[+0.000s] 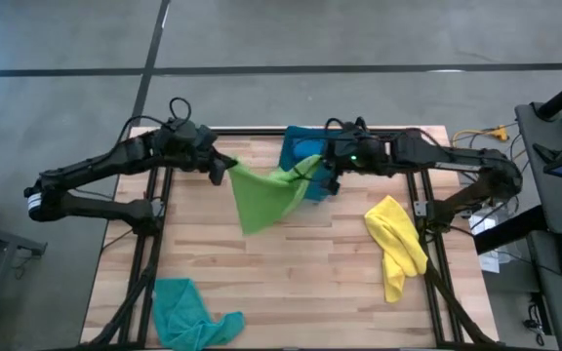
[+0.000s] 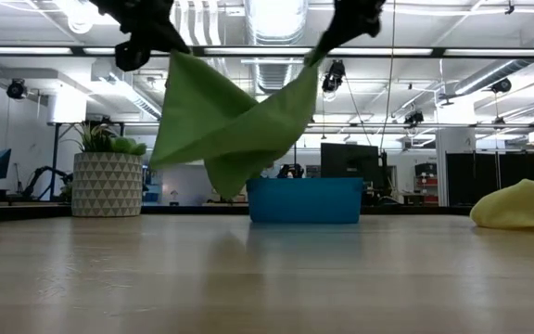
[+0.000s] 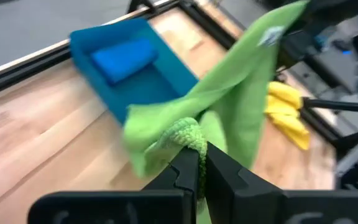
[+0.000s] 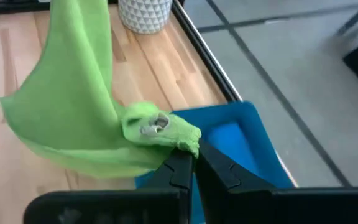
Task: Fold microfiber towels
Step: Fold the green microfiber cloth
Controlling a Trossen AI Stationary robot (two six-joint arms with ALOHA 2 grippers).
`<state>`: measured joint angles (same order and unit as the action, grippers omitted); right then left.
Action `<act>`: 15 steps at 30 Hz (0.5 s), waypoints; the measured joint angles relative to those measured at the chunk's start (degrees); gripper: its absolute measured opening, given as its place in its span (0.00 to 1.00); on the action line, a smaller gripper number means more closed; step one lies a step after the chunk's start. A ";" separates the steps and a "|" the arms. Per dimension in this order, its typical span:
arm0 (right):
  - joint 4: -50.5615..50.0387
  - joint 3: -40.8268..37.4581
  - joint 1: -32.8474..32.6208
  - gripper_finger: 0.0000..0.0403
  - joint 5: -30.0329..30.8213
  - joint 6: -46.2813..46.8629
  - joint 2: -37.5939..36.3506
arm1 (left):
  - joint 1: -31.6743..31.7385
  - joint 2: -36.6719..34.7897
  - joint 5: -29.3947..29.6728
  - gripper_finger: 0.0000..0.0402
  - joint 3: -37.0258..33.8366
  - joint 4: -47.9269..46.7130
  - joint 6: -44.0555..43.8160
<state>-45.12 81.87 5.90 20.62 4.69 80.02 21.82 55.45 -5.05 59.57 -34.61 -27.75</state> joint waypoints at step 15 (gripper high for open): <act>-3.41 -14.68 -12.62 0.02 -12.25 42.13 -13.23 | -2.03 -2.98 -25.14 0.00 -3.99 -13.63 -2.09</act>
<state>-48.53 67.19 -6.72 8.37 46.82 66.79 19.79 52.47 -30.19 55.59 -48.24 -29.84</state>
